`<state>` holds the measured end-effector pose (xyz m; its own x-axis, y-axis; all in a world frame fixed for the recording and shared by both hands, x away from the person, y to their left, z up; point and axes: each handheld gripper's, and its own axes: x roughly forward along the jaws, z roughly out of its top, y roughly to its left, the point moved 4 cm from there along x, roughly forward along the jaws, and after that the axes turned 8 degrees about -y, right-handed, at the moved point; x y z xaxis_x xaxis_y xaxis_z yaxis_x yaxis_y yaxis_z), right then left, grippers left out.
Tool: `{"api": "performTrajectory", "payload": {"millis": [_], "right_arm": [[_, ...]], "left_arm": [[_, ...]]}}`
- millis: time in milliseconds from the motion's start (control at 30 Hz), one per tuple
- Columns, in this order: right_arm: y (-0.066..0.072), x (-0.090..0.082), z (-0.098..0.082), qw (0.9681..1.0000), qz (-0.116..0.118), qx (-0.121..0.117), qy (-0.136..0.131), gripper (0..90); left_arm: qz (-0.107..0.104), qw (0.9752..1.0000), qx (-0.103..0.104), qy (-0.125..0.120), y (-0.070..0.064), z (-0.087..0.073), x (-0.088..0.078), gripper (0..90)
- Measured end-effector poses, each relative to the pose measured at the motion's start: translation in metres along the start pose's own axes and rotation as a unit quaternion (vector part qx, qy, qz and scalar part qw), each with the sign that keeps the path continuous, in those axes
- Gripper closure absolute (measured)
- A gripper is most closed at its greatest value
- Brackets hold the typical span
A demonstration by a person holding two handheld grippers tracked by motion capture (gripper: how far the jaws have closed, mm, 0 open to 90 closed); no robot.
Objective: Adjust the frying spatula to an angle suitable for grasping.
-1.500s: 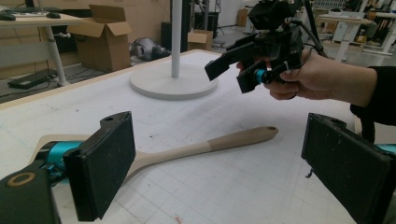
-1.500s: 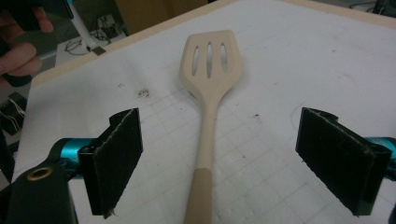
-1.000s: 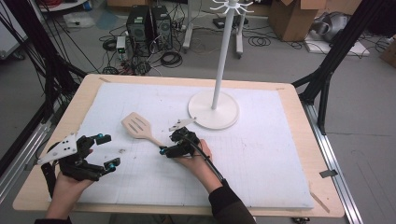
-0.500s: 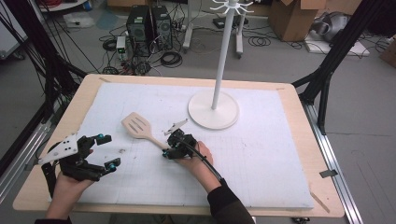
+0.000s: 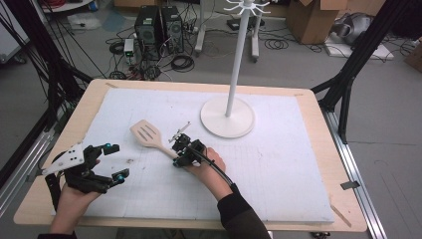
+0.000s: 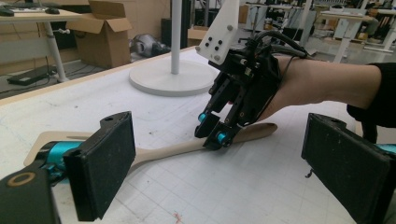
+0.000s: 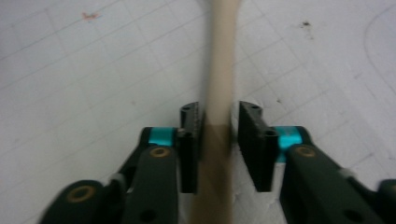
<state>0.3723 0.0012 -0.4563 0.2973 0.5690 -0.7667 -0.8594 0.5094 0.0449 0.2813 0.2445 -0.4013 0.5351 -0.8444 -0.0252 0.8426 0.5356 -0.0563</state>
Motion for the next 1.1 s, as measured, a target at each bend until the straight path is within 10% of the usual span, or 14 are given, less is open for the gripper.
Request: {"api": "performTrajectory", "payload": {"millis": [600, 967, 1100], "right_arm": [[-0.009, -0.035, -0.016, 0.9978, 0.029, -0.025, -0.054, 75.6], [-0.030, -0.092, -0.074, 0.9891, 0.089, -0.086, -0.080, 75.6], [-0.033, -0.105, -0.098, 0.9766, 0.143, -0.119, -0.108, 75.6]], "left_arm": [[0.005, 0.9999, 0.005, -0.010, -0.002, 0.005, -0.009, 10.3], [-0.017, 0.9997, 0.012, -0.013, -0.014, 0.011, 0.000, 10.3], [-0.032, 0.9993, 0.017, -0.011, -0.020, 0.012, 0.006, 10.3]]}}
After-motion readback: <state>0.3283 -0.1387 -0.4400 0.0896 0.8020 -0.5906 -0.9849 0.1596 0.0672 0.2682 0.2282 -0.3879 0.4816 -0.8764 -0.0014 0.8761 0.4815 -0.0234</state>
